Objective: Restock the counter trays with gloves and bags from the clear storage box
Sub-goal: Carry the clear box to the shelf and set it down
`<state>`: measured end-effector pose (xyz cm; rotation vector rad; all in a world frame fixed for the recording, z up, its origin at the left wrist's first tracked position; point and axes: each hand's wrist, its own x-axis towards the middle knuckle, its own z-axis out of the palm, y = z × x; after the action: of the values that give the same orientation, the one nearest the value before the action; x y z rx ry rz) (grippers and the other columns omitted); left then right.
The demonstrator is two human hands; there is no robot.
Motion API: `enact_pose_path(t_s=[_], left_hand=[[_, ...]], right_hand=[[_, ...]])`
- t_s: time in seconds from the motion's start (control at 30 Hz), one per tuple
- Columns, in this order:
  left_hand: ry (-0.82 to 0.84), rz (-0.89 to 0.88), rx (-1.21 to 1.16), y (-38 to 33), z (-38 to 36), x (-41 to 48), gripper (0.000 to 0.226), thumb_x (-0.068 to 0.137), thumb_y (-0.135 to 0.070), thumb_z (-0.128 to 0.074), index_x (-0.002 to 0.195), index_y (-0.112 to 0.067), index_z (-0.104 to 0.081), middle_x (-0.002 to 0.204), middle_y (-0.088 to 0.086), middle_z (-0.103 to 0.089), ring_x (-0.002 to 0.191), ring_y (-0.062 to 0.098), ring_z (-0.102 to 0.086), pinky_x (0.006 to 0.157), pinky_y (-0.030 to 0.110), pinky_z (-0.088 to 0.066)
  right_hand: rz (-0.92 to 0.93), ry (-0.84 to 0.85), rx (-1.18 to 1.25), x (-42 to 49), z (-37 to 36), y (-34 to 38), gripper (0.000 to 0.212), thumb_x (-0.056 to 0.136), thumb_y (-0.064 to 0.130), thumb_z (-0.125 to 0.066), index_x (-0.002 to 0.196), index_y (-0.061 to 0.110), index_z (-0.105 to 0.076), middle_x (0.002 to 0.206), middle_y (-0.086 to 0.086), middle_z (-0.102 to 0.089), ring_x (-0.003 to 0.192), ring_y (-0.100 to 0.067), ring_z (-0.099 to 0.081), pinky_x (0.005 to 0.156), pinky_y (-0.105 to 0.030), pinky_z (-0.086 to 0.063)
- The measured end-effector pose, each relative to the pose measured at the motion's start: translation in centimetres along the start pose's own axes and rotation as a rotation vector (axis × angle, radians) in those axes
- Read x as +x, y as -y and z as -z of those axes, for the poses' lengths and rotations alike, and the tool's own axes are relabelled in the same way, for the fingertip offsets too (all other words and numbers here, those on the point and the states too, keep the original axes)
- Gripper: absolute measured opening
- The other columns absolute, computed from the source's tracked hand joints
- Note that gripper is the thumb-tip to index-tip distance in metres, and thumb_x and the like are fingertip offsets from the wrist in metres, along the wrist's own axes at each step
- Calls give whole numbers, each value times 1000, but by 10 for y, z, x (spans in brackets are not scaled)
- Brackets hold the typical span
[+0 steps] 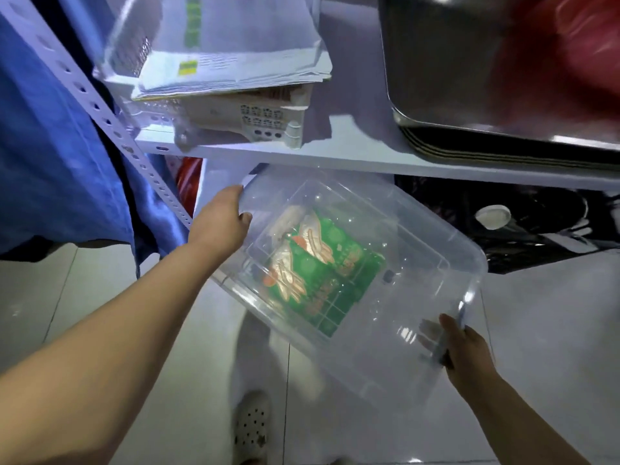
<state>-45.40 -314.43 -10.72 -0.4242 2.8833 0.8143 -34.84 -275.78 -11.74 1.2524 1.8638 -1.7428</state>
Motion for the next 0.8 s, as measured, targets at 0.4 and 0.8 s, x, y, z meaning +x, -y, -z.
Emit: enact_pose_path(t_s=[0.4,0.8], left_hand=[[-137,162,-381,16,0,-57,47,78,-8,-64,121,-8,-47,118,14,-56,107,28,-52,89,37,-43],[-18,803,-1062,25,-5,-98,28,82,-9,-63,101,-8,-42,89,7,-54,70,18,-57,62,35,-55]], right_hand=[[-112,-161,206,-33,-89,-5,19,90,15,-58,77,2,-55,67,-14,-57,56,-25,-55,48,-30,-47],[-288,74,437,-65,-250,24,17,85,15,-67,89,6,-53,87,-10,-61,75,-22,-62,86,-39,-54]])
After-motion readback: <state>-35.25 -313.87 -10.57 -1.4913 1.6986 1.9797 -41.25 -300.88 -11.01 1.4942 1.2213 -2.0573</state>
